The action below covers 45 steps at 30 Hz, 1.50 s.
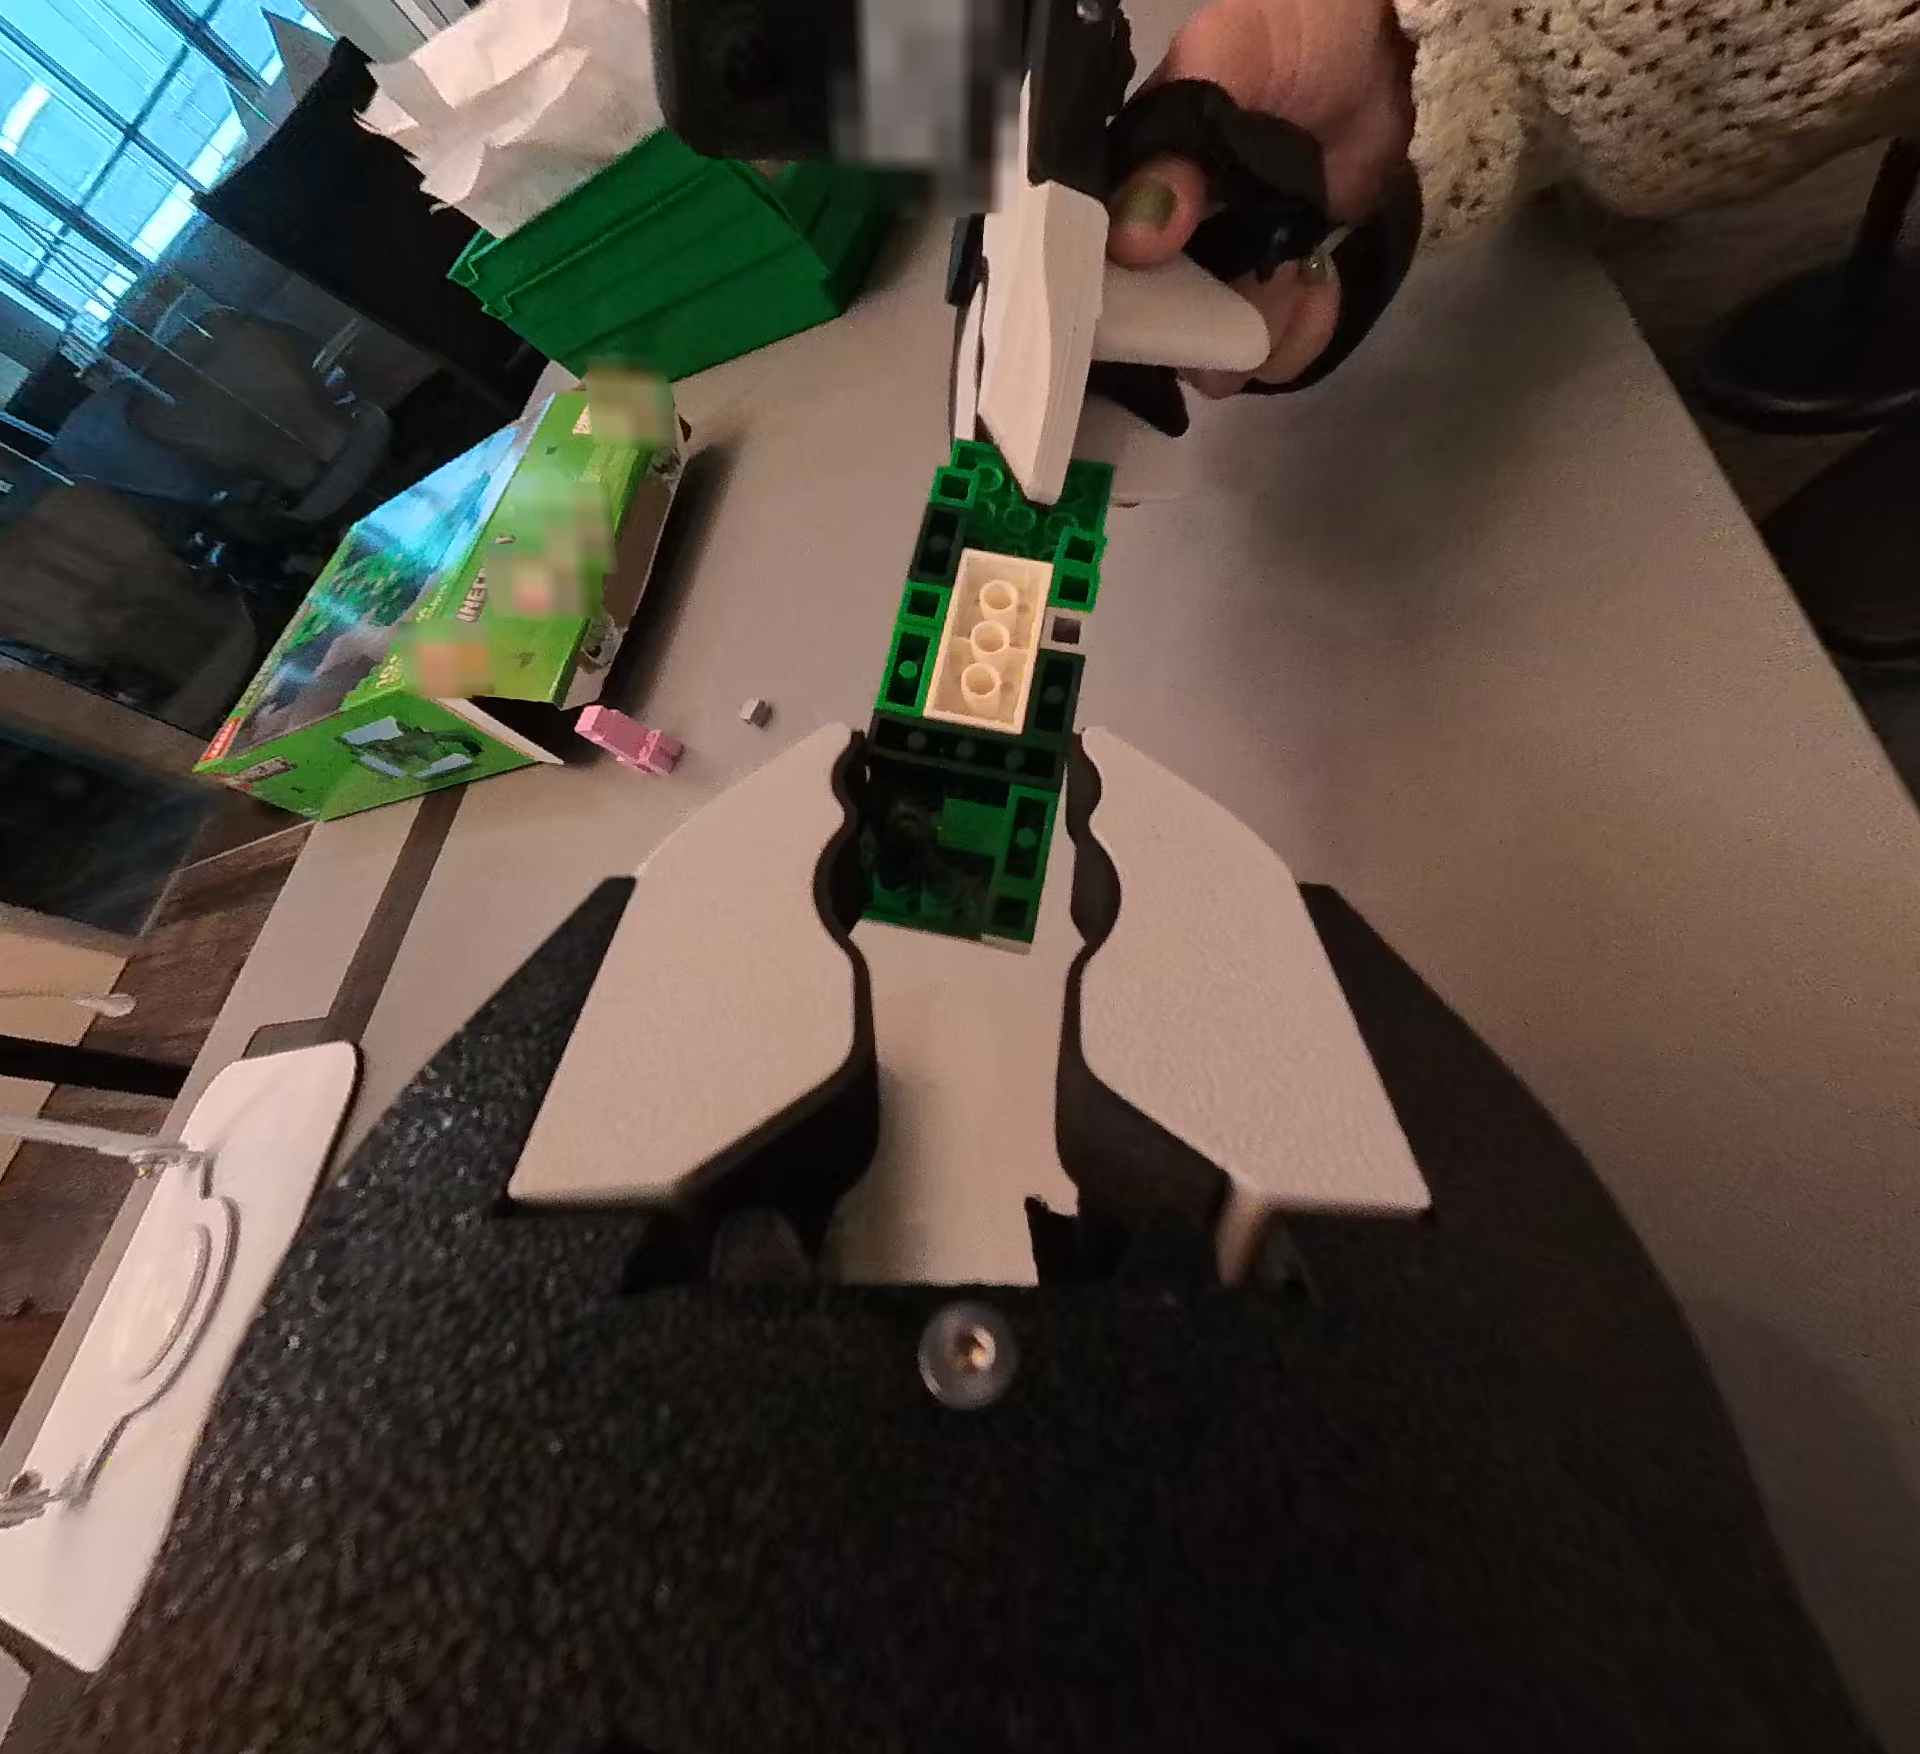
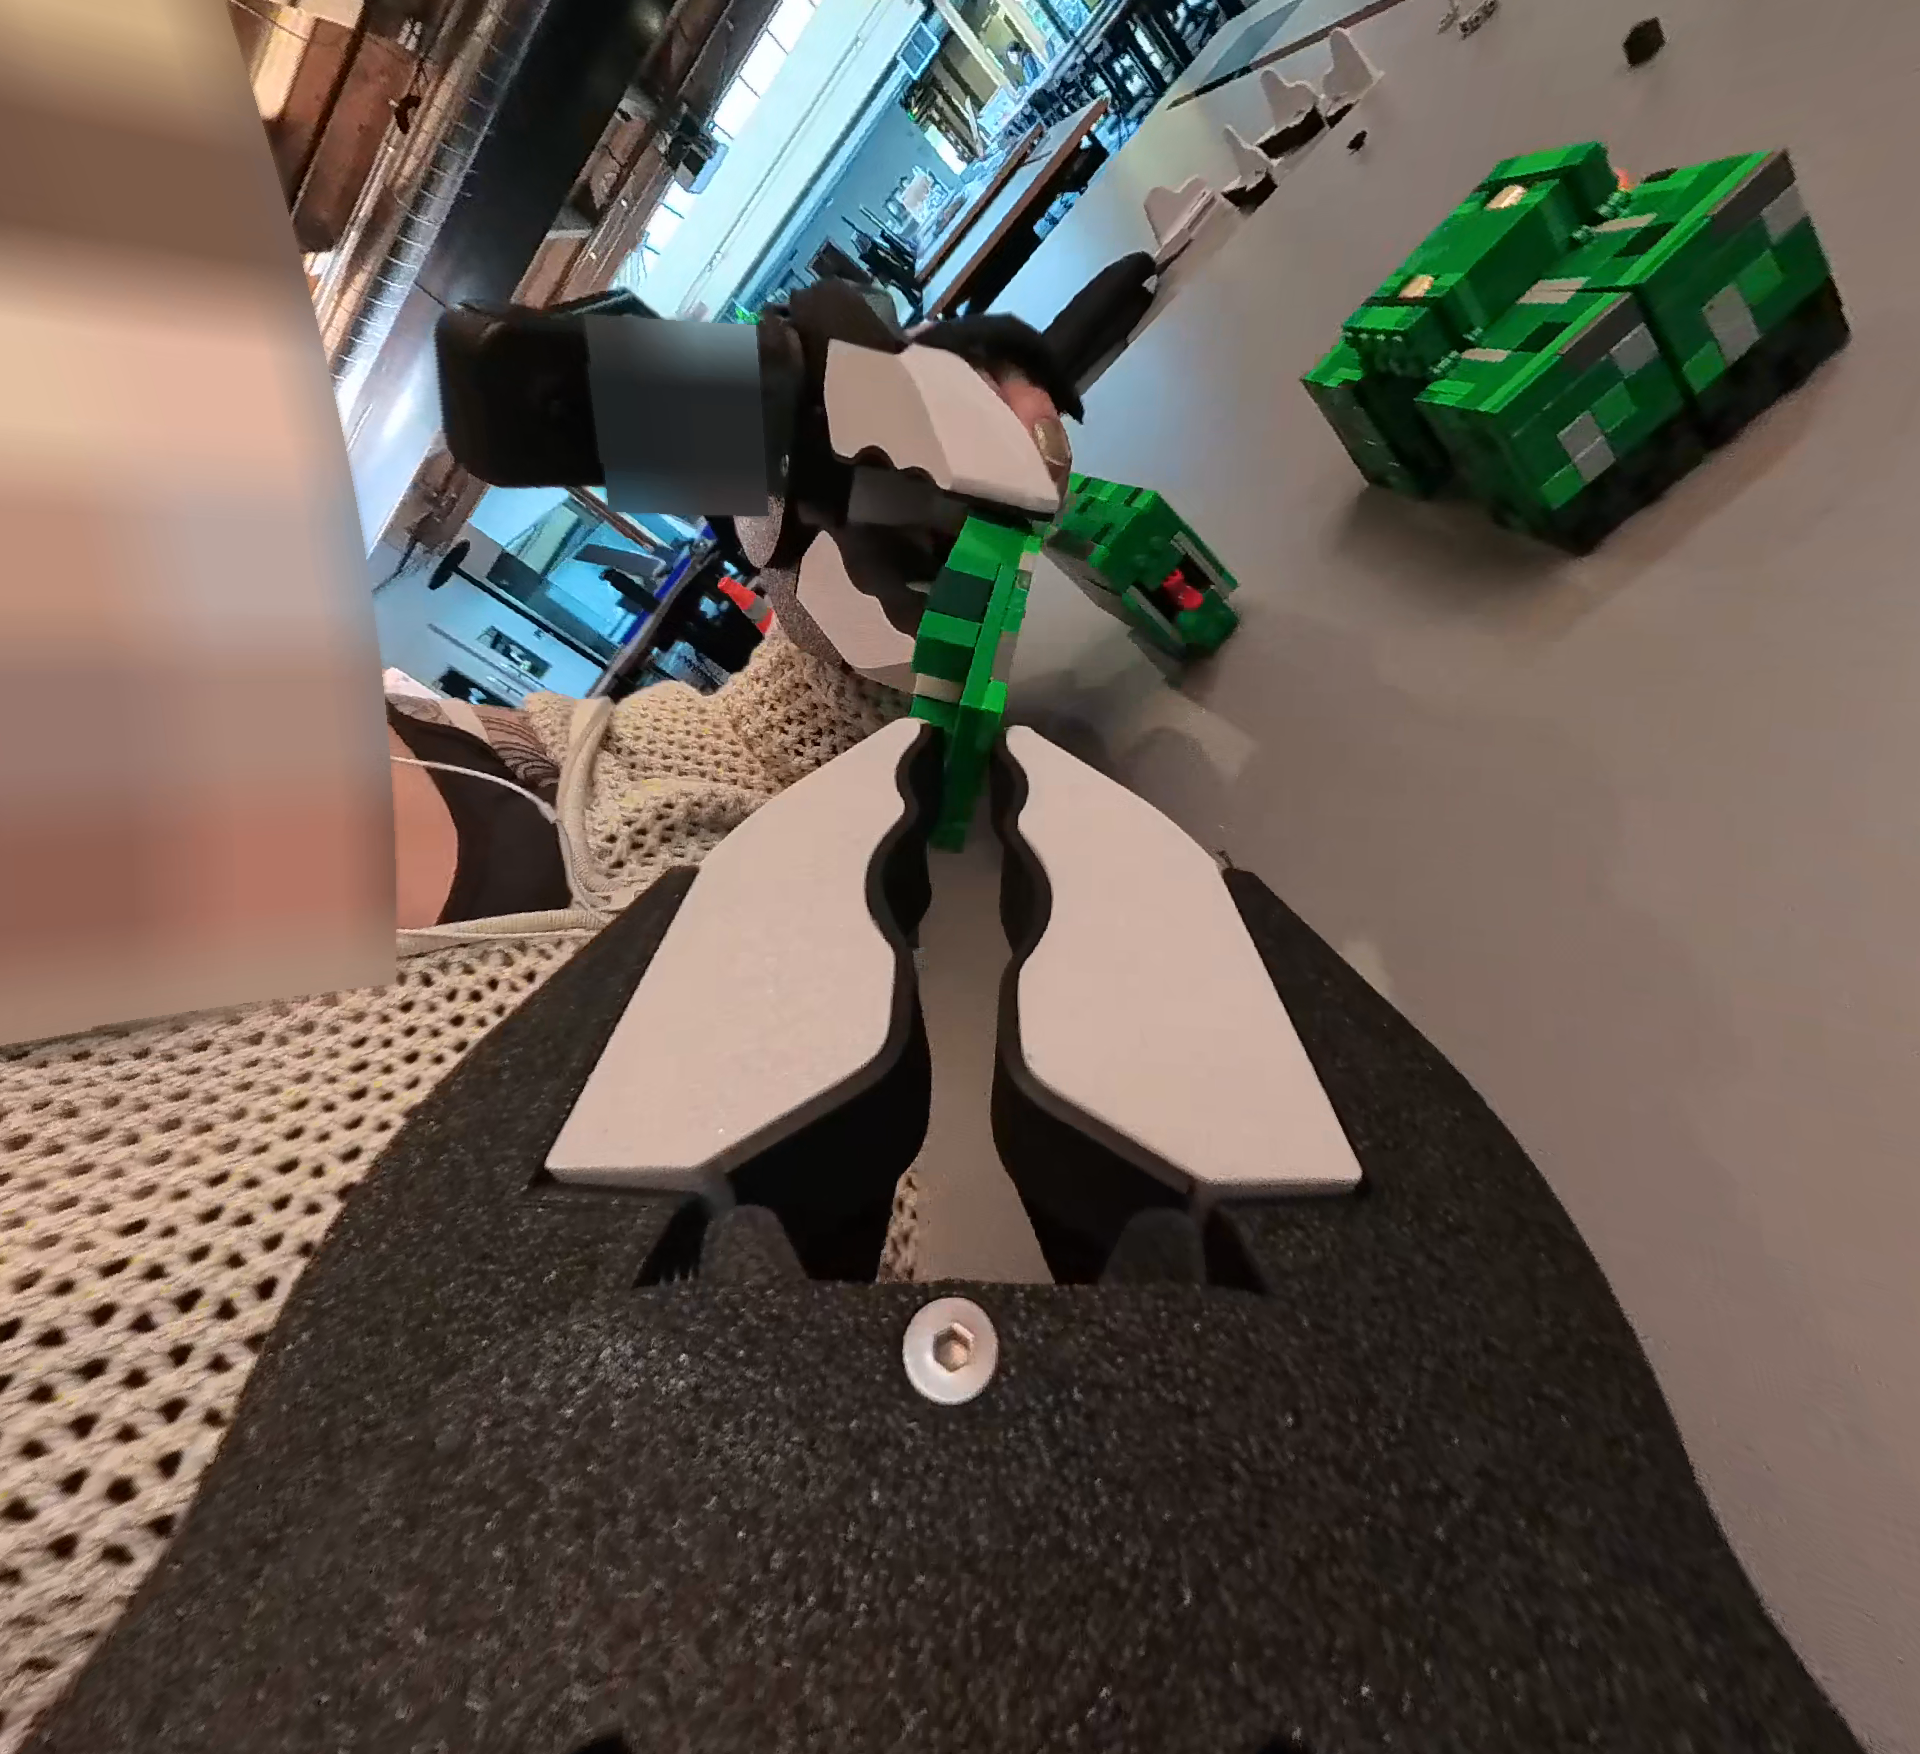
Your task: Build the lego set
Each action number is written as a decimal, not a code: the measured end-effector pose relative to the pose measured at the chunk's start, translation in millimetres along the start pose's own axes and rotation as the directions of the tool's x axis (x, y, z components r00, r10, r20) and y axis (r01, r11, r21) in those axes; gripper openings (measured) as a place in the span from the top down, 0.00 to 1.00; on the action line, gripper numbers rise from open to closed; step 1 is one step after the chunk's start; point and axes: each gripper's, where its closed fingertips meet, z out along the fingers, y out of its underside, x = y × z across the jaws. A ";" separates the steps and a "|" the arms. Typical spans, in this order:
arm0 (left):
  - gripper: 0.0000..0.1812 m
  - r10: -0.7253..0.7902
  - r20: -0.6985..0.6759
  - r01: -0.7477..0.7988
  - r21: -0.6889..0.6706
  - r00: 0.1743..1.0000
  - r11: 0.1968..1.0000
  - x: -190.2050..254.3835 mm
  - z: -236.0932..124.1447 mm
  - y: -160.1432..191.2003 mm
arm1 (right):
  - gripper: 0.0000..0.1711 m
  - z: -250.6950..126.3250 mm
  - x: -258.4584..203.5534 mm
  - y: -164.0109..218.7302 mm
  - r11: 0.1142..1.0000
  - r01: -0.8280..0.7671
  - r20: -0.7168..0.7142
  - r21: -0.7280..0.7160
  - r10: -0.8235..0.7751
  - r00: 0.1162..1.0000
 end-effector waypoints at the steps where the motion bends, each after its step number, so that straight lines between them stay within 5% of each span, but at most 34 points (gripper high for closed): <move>1: 0.80 -0.004 -0.006 0.004 -0.009 1.000 1.000 -0.1 2.1 1.8 | 0.96 -0.8 2.5 0.2 1.000 -0.008 0.001 0.004 0.008 1.000; 24: 0.73 -0.009 -0.051 0.001 -0.147 0.999 0.989 7.6 26.2 18.1 | 0.97 -11.7 34.2 9.6 0.970 -0.242 0.010 0.033 0.242 0.970; 31: 0.80 0.028 -0.048 -0.038 -0.225 0.998 0.974 15.1 37.0 26.4 | 0.97 -14.3 38.8 16.7 0.967 -0.253 -0.030 0.021 0.254 0.967; 39: 0.80 -0.093 -0.062 0.069 -0.317 0.994 0.946 21.8 40.0 27.0 | 0.84 -49.0 43.2 9.9 0.996 -0.018 -0.230 0.082 0.036 0.972; 42: 0.80 -0.093 -0.057 0.070 -0.313 0.994 0.947 18.3 41.7 19.6 | 0.80 -63.4 36.1 3.1 0.974 0.193 -0.289 0.117 -0.152 0.945; 45: 0.80 -0.098 -0.066 0.075 -0.285 0.993 0.956 15.7 43.4 12.5 | 0.82 -63.1 20.4 5.6 0.871 0.489 -0.366 0.039 -0.443 0.818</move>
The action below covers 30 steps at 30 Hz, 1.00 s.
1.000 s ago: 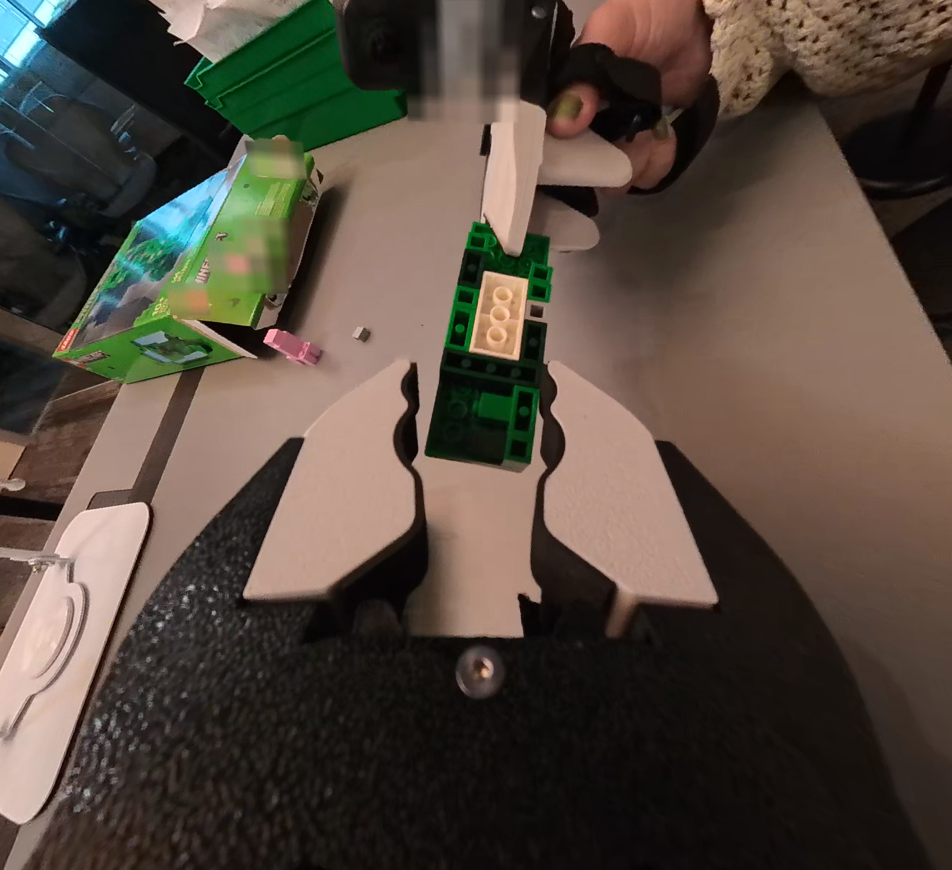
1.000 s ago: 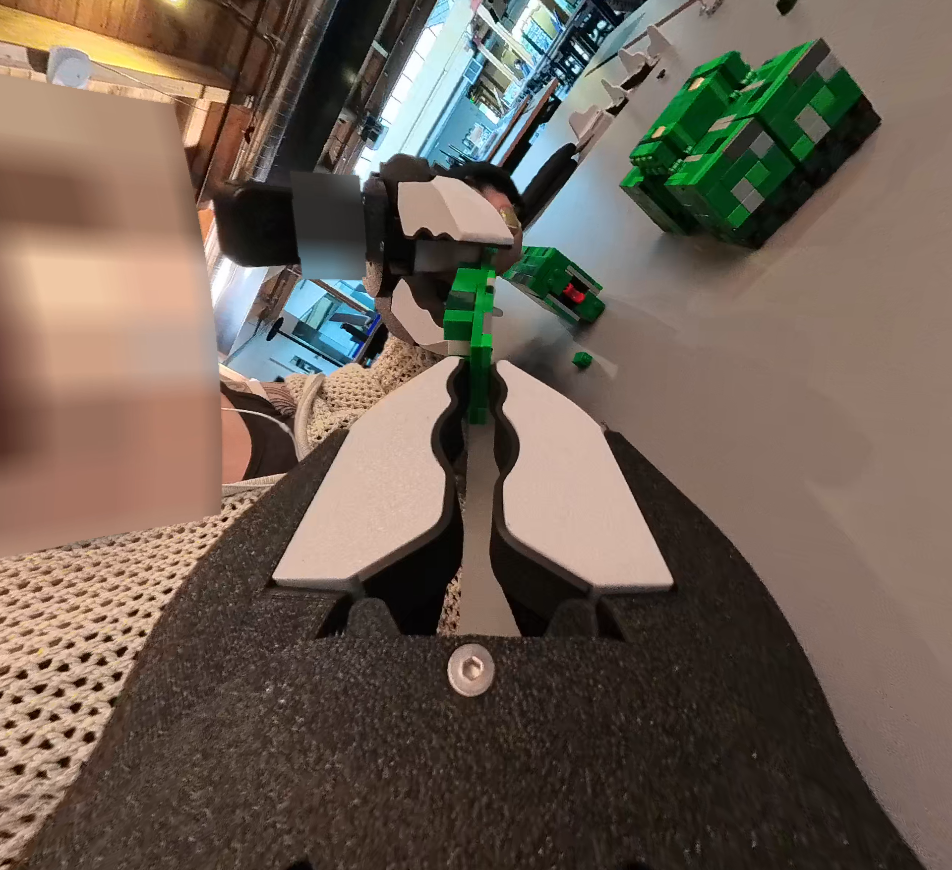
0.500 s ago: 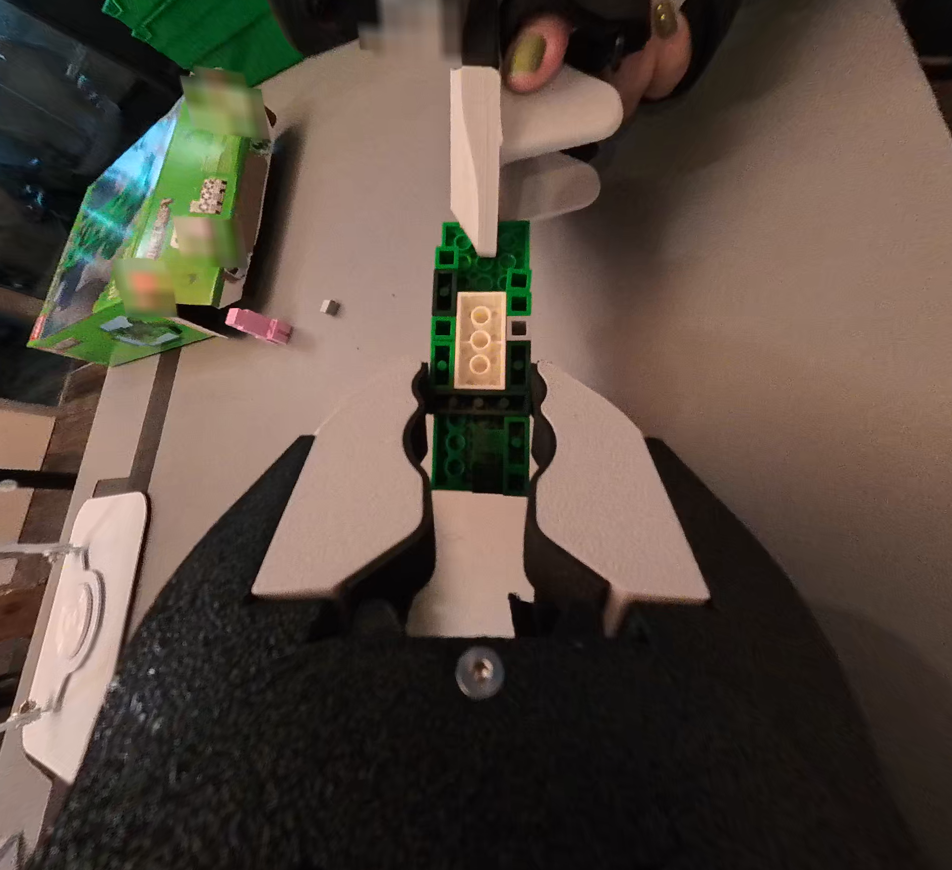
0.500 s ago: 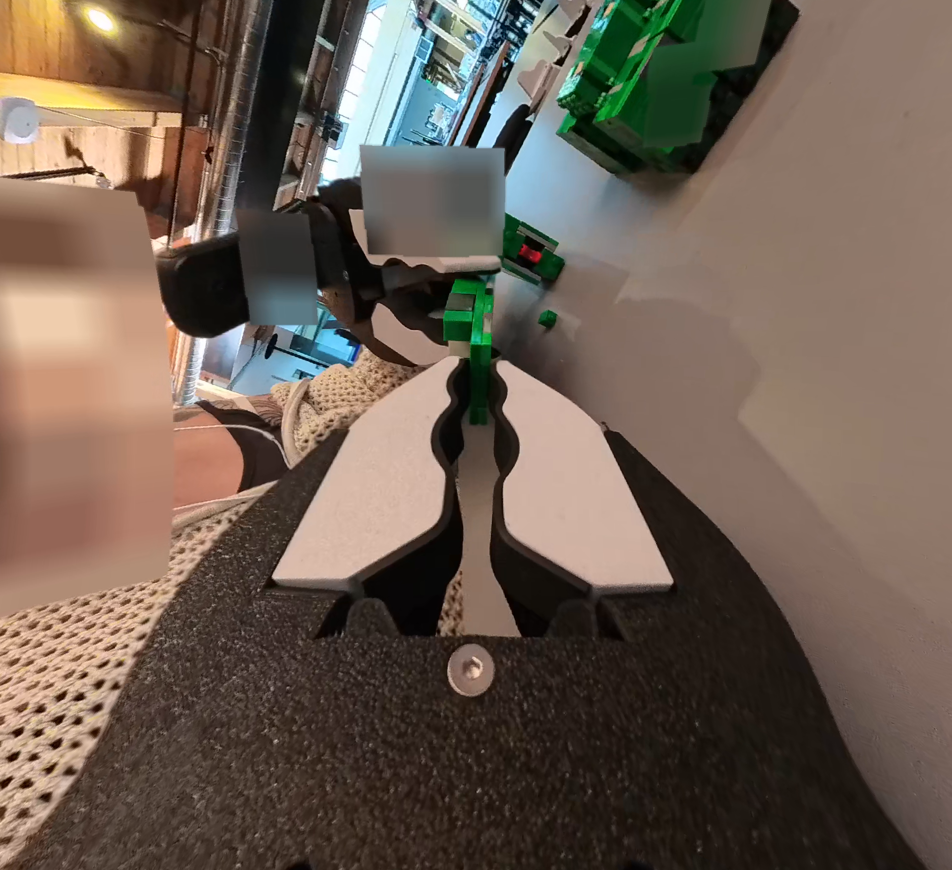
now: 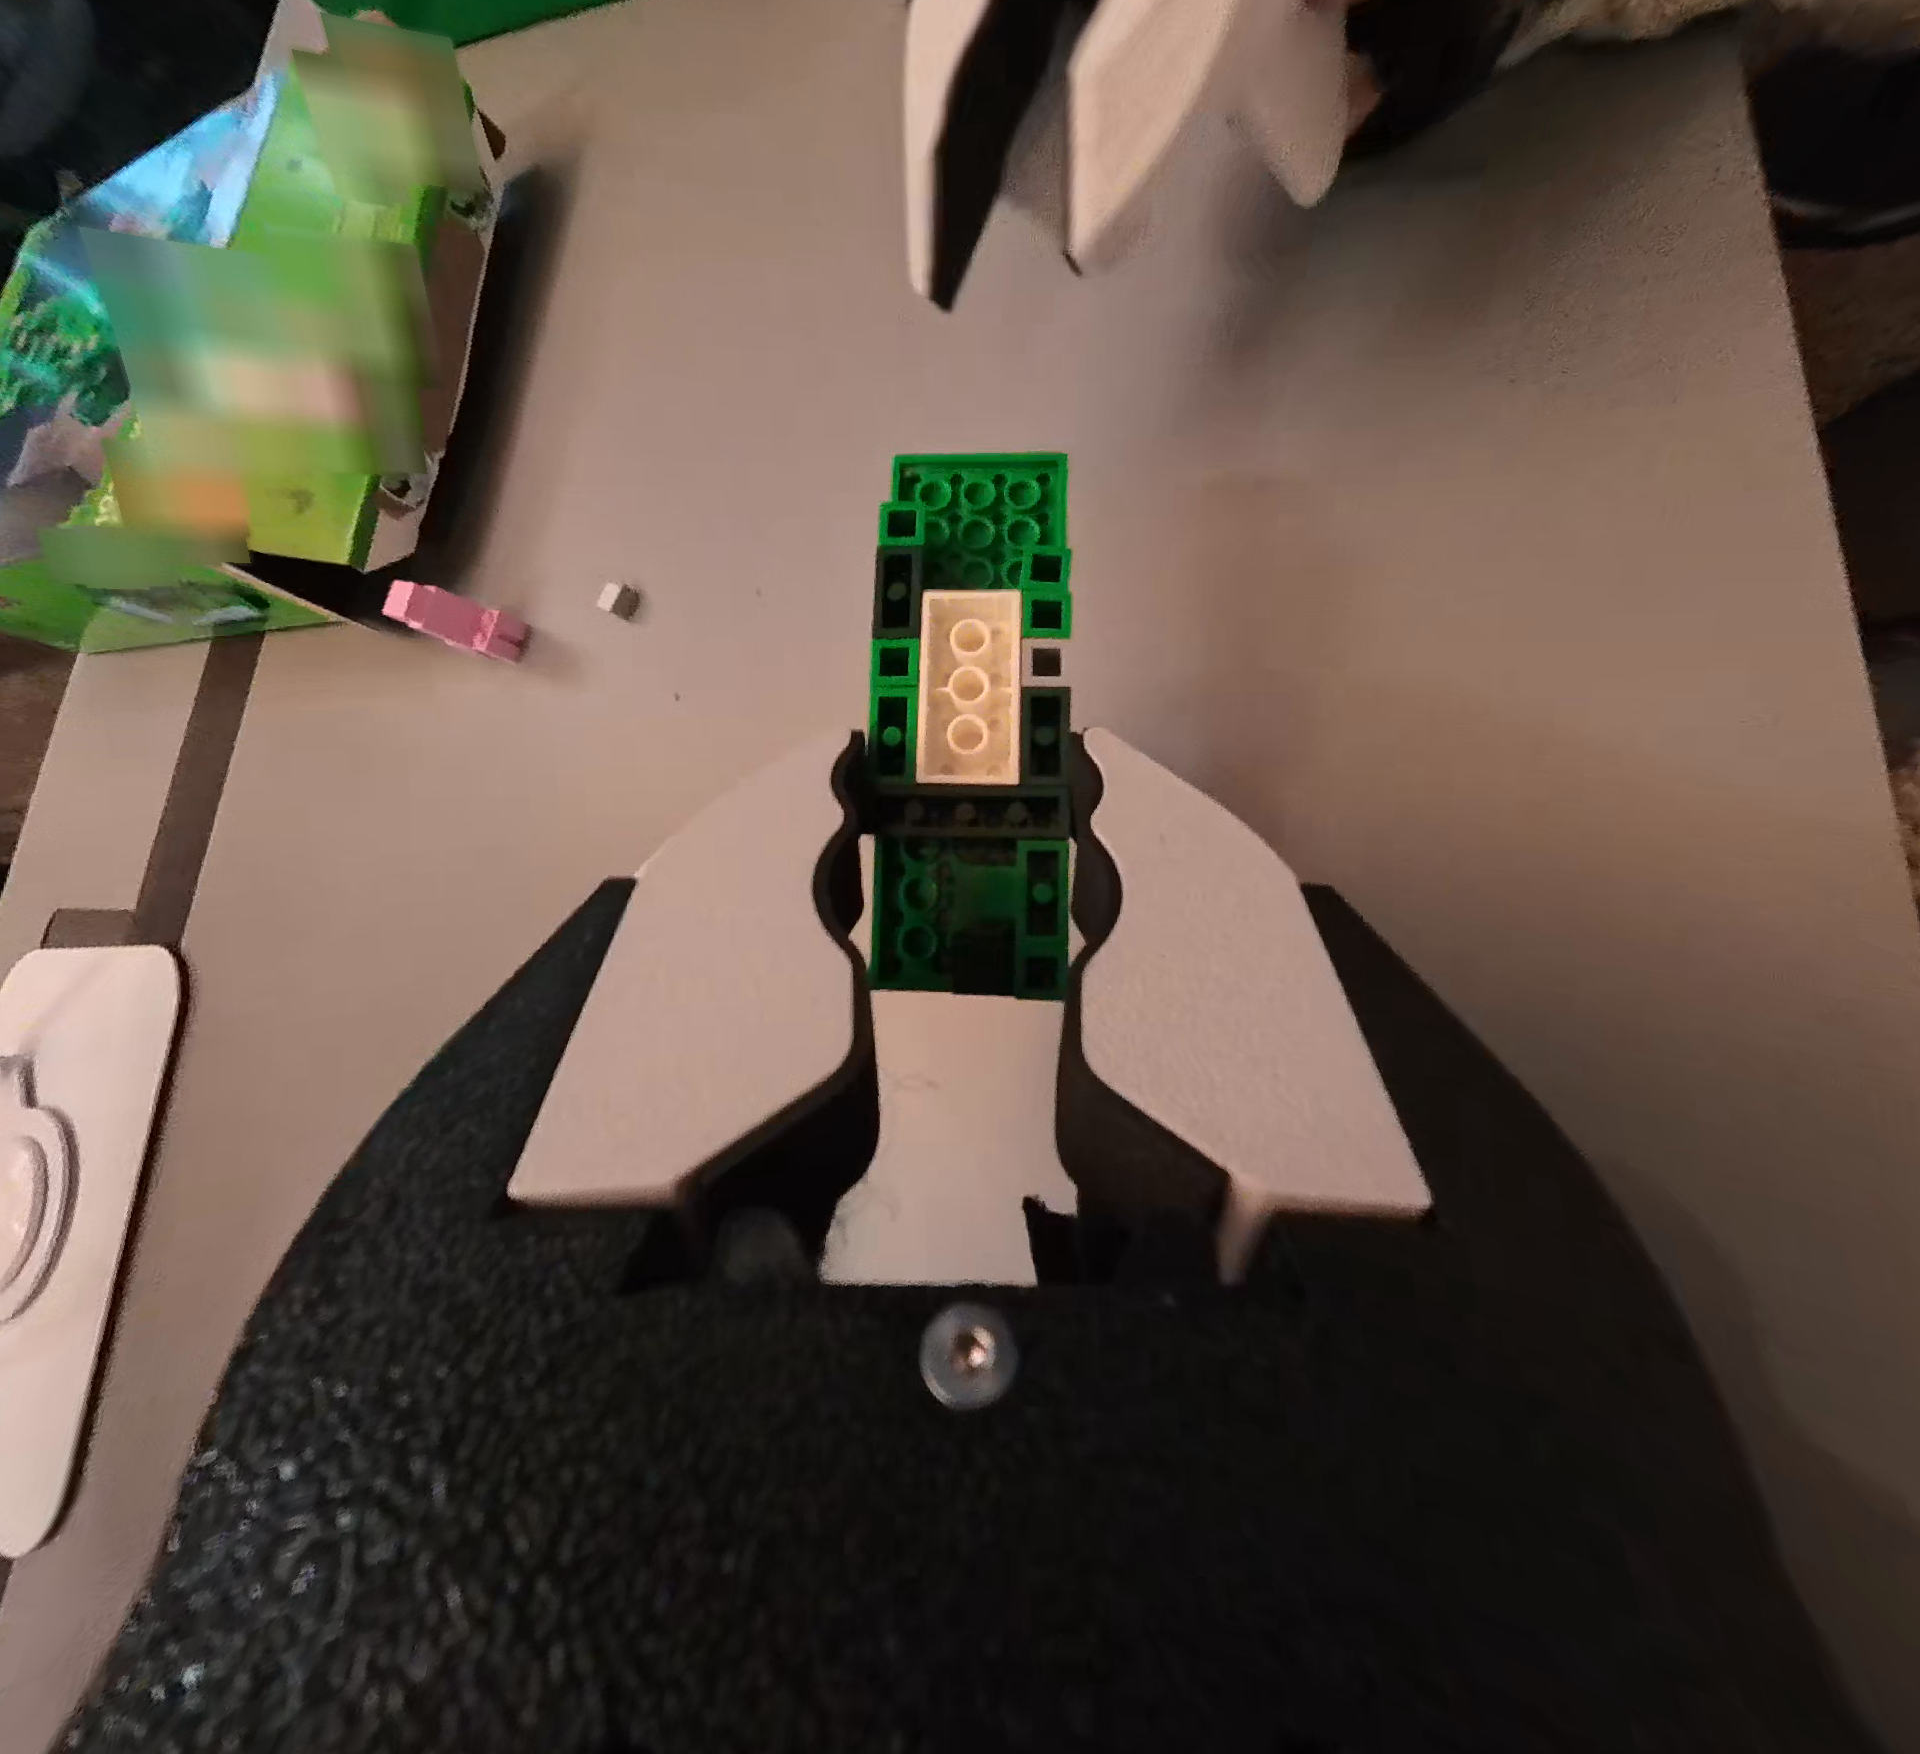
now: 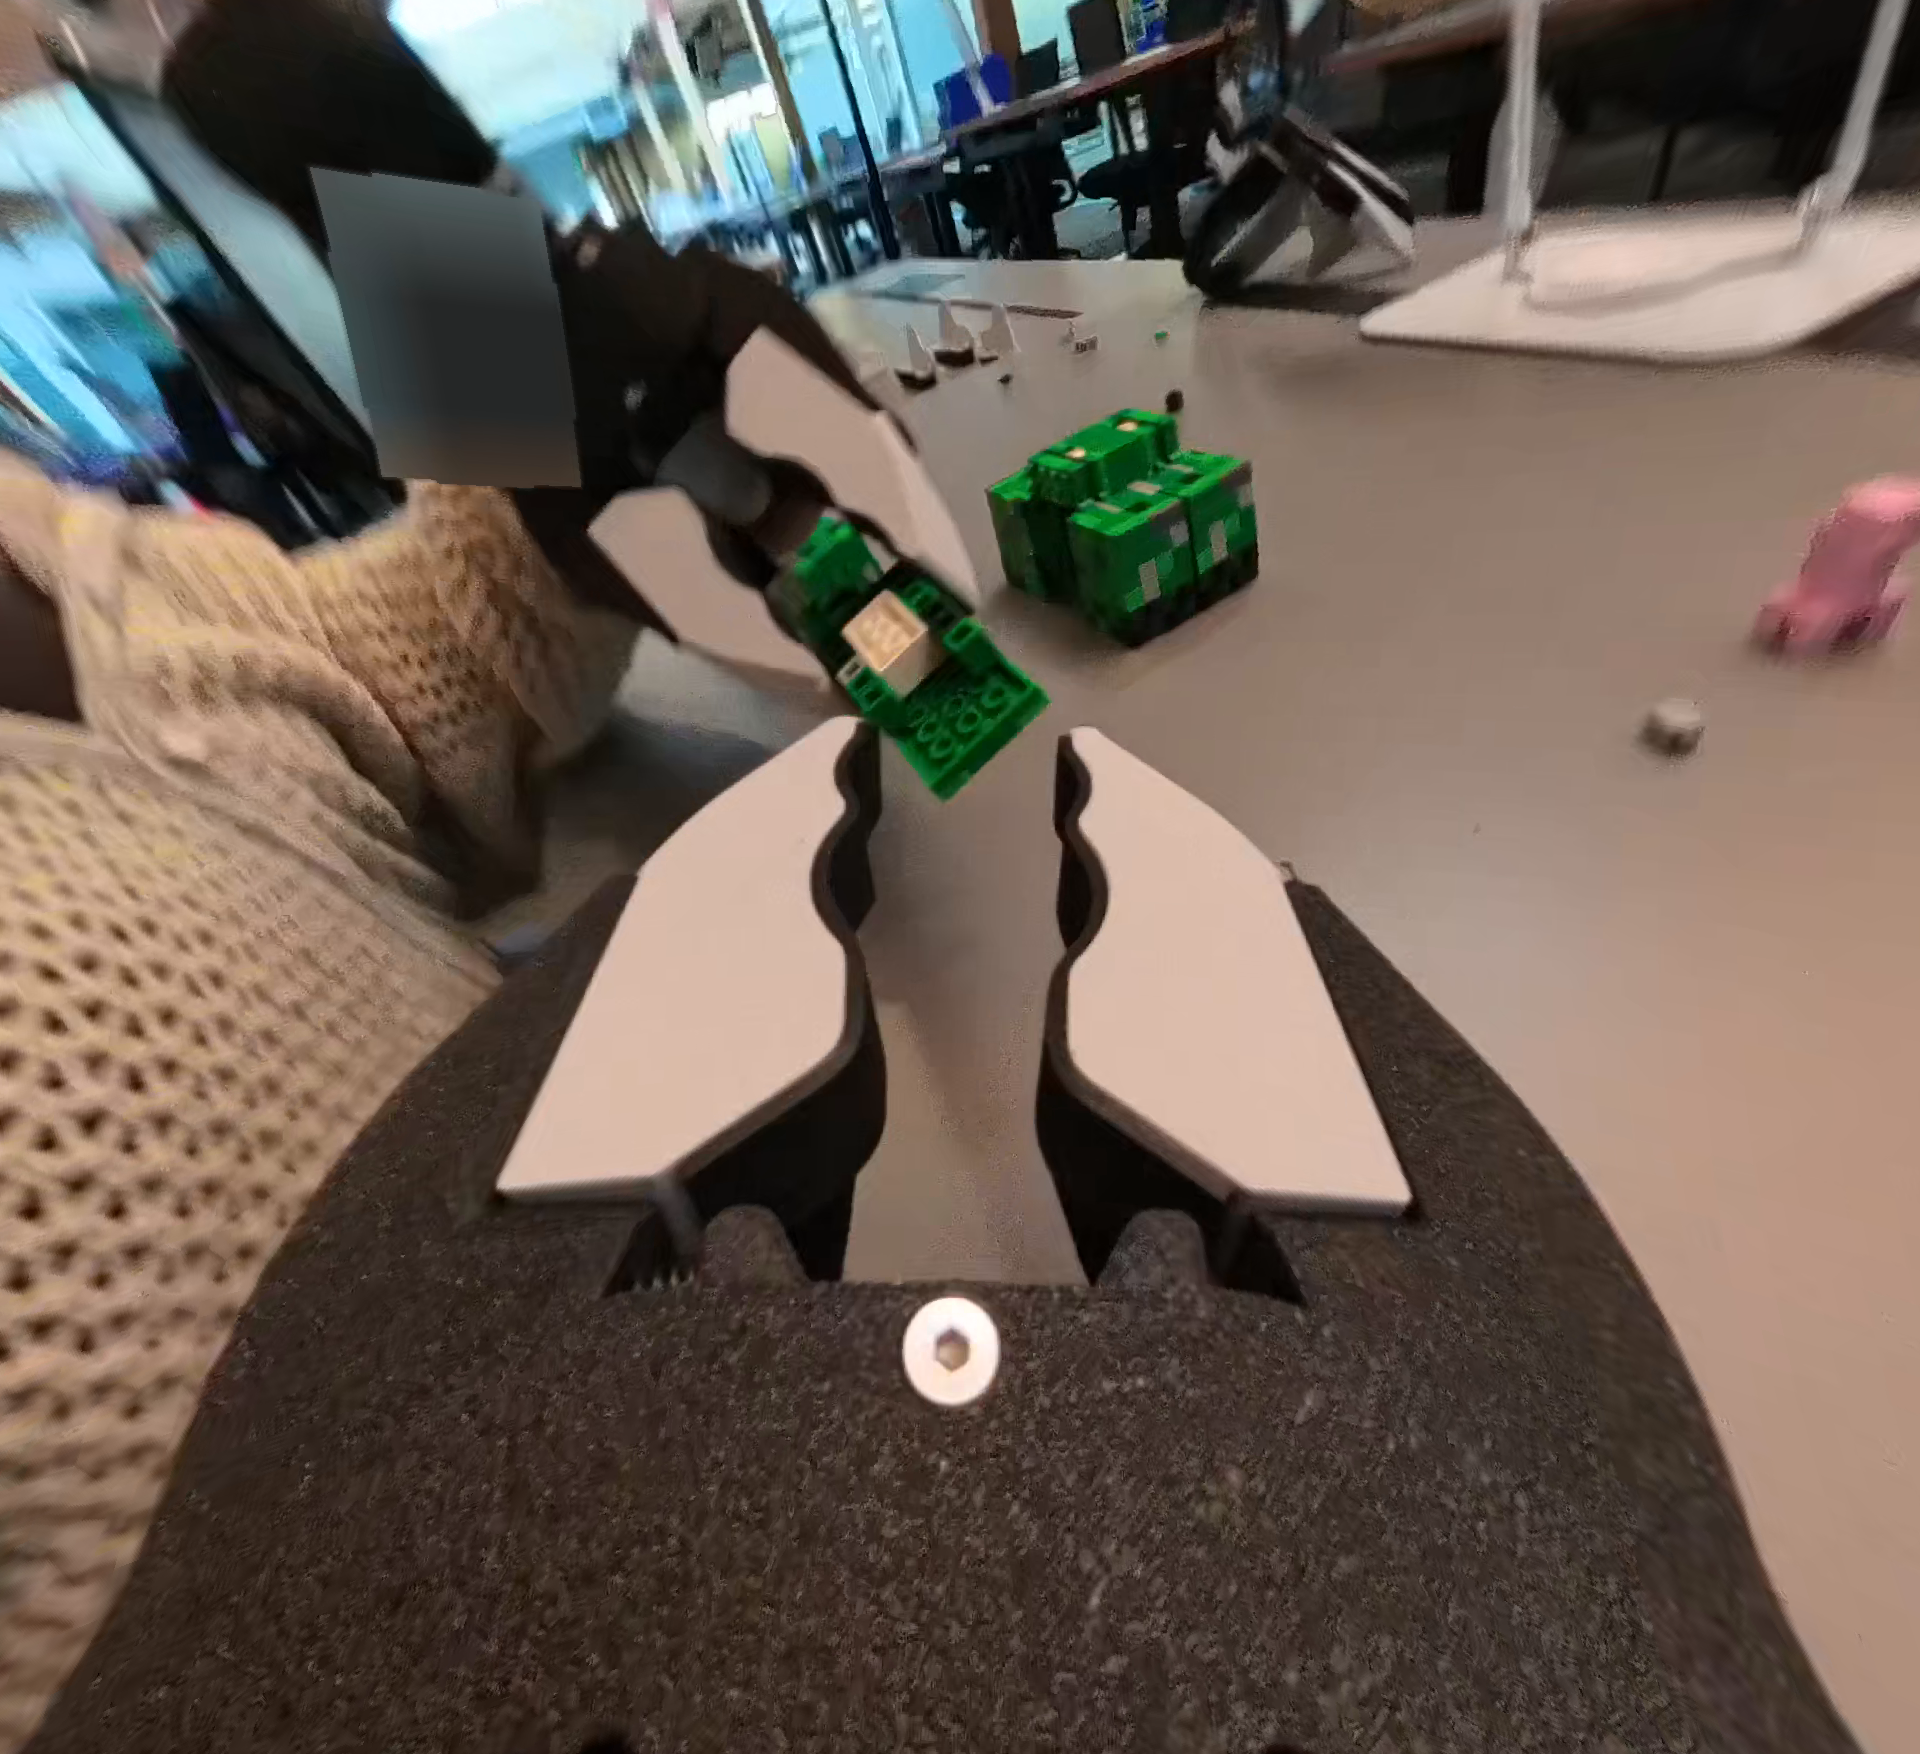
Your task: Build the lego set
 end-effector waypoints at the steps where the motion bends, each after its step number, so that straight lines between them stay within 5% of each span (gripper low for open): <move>1: 0.80 0.002 -0.006 -0.002 0.006 1.000 1.000 -0.1 0.3 -1.2 | 0.83 1.4 -7.1 1.8 0.995 0.100 -0.005 -0.028 -0.100 0.995; 8: 0.80 0.051 -0.098 -0.044 0.072 0.994 0.996 12.0 0.9 -10.3 | 0.66 18.8 -27.9 6.6 0.814 0.540 -0.012 -0.215 -0.555 0.832; 18: 0.80 0.136 -0.174 -0.112 0.143 0.975 0.983 28.7 -8.6 -21.7 | 0.75 29.7 -41.5 15.3 0.823 0.510 0.174 -0.251 -0.480 0.860; 29: 0.80 0.134 -0.208 -0.116 0.093 0.969 0.989 31.5 0.1 -10.3 | 0.82 33.3 -36.5 25.7 0.832 0.470 0.224 -0.294 -0.419 0.880; 30: 0.80 0.135 -0.216 -0.117 0.096 0.967 0.988 33.6 0.4 -10.5 | 0.89 33.3 -33.6 24.6 0.834 0.469 0.210 -0.291 -0.423 0.882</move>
